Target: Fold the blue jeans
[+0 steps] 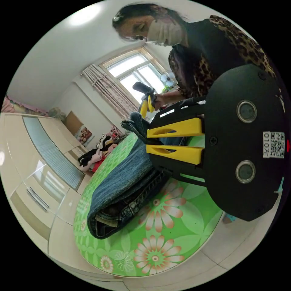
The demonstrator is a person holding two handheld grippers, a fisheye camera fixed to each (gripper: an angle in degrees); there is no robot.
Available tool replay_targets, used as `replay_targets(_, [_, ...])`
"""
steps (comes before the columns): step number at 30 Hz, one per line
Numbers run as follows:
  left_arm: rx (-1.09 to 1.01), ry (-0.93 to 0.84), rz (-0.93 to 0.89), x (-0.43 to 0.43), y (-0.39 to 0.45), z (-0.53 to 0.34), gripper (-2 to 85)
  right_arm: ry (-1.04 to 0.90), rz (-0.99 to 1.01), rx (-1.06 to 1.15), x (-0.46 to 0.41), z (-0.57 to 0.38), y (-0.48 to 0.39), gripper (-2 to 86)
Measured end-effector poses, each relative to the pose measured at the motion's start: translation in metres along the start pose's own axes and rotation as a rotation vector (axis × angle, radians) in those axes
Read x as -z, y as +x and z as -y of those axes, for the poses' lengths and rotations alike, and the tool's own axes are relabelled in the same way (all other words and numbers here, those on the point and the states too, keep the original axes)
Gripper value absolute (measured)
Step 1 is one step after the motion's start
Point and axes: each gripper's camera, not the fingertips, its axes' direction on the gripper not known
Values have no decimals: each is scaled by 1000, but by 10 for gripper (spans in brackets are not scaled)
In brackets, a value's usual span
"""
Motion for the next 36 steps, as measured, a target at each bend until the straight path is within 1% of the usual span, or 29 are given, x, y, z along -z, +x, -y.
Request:
replay_targets(1, [-10,16,27,5,6,-6,26,32,-108,34,-6,12,-22,116])
replay_targets(3, [-15,36,82,13,16,-13,29,37,-187,42,-20,30,-44,114])
replay_targets(5, [-44,0,140,16,31,-13,32,-7,-219,55,-38,47,-57,111])
replay_targets(7, [-61,-30,196,17,41,-13,35,-107,-199,63,-64,62,-65,114])
replay_targets(11, [-95,-30,281,22,61,-30,37,-153,-121,44,-86,72,-73,127])
replay_targets(13, [-72,-7,267,26,60,-38,37,-153,-89,60,-93,77,-82,133])
replay_targets(15, [-1,28,186,30,51,-48,36,-171,-16,56,-99,79,-87,137])
replay_targets(16, [59,82,115,36,43,-59,35,-156,-22,47,-97,77,-92,141])
replay_targets(18, [91,140,142,42,46,-78,33,-96,-42,55,-90,71,-98,153])
replay_targets(20, [28,172,249,41,68,-93,29,-82,7,46,-90,71,-101,170])
replay_targets(21, [23,188,246,39,71,-97,28,-92,37,52,-94,74,-104,183])
replay_targets(23, [3,223,180,34,81,-106,27,-122,-22,69,-105,82,-114,185])
replay_targets(24, [-5,231,179,34,85,-108,27,-143,-108,82,-114,88,-123,176])
replay_targets(25, [-26,248,213,36,96,-114,25,-156,-200,88,-121,91,-129,145])
replay_targets(27, [-60,276,272,40,113,-124,21,-147,-277,98,-128,92,-132,80])
replay_targets(28, [-66,299,277,44,121,-131,15,-139,-241,98,-129,91,-131,51])
replay_targets(30, [-68,327,275,51,131,-142,9,-133,-164,77,-126,91,-123,38])
replay_targets(32, [-87,352,271,57,149,-157,7,-86,-119,46,-117,89,-114,31])
replay_targets(33, [-101,346,269,56,156,-160,7,-61,-68,63,-110,88,-112,29])
replay_targets(34, [-146,325,282,50,173,-164,9,-44,-59,105,-105,87,-115,27])
replay_targets(36, [-222,288,344,35,206,-170,17,-73,-116,207,-105,83,-126,25])
